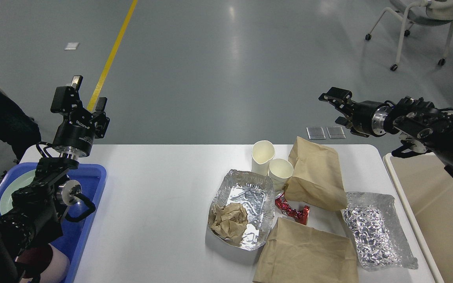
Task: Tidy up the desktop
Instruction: 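Move the right gripper over the upright brown paper bag and lower it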
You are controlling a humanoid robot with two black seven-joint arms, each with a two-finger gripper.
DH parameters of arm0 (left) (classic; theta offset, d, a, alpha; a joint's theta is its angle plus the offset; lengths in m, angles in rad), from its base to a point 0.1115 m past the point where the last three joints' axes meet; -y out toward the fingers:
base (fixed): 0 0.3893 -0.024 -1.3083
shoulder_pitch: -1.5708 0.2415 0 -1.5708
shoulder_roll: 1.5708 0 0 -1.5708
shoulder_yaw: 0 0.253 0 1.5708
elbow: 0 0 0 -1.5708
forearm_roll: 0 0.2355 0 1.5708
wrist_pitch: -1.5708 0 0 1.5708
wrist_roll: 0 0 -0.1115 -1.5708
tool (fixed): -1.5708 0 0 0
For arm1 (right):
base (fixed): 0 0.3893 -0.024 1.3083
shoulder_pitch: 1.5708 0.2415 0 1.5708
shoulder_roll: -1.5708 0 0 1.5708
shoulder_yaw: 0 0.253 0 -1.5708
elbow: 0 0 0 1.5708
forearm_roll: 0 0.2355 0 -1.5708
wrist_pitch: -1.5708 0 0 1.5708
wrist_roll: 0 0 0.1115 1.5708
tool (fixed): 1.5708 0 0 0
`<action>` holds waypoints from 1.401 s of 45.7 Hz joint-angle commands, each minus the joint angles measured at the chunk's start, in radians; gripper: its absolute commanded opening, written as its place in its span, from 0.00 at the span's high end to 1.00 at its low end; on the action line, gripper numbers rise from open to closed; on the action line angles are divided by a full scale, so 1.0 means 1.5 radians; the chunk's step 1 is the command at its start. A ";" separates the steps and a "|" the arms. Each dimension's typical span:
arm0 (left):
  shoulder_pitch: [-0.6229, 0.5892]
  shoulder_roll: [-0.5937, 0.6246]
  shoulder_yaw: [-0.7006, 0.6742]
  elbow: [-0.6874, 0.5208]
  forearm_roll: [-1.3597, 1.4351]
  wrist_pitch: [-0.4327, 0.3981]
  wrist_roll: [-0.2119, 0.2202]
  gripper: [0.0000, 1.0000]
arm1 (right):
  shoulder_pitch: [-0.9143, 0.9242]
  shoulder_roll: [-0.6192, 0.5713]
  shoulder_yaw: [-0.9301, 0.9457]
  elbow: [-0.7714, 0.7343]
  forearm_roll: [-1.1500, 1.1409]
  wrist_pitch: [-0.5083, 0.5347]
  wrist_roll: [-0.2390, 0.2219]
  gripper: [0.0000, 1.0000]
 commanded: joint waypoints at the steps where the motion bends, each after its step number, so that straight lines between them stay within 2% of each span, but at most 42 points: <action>1: 0.000 0.000 0.000 0.000 0.000 0.000 0.000 0.04 | 0.026 0.007 -0.039 -0.001 -0.001 0.121 -0.041 0.00; 9: 0.000 0.000 0.000 0.000 0.000 0.000 0.000 0.04 | 0.058 0.029 -0.120 0.006 0.001 0.189 -0.180 0.00; 12: 0.000 0.000 0.000 0.000 0.000 0.000 0.000 0.04 | 0.067 0.042 -0.159 0.011 0.001 0.200 -0.217 0.00; 14: 0.000 0.000 0.000 0.000 0.000 0.000 0.000 0.04 | 0.087 0.053 -0.205 0.028 0.001 0.204 -0.228 0.00; 21: 0.000 0.000 0.000 0.000 0.000 0.000 0.000 0.04 | 0.144 0.072 -0.258 0.076 0.008 0.203 -0.227 0.00; 28: 0.000 0.000 0.000 0.000 0.000 0.000 0.000 0.04 | 0.202 0.071 -0.258 0.175 0.014 0.202 -0.227 0.00; 47: 0.000 0.000 0.000 0.000 0.000 0.000 0.000 0.04 | 0.338 0.077 -0.254 0.269 0.014 0.200 -0.227 0.00; 57: 0.000 0.000 0.000 0.000 0.000 0.000 0.000 0.04 | 0.320 0.114 -0.260 0.261 0.007 0.190 -0.227 0.00; 64: 0.000 0.000 0.000 0.000 0.000 0.000 0.000 0.04 | 0.231 0.145 -0.274 0.199 -0.001 0.152 -0.231 0.00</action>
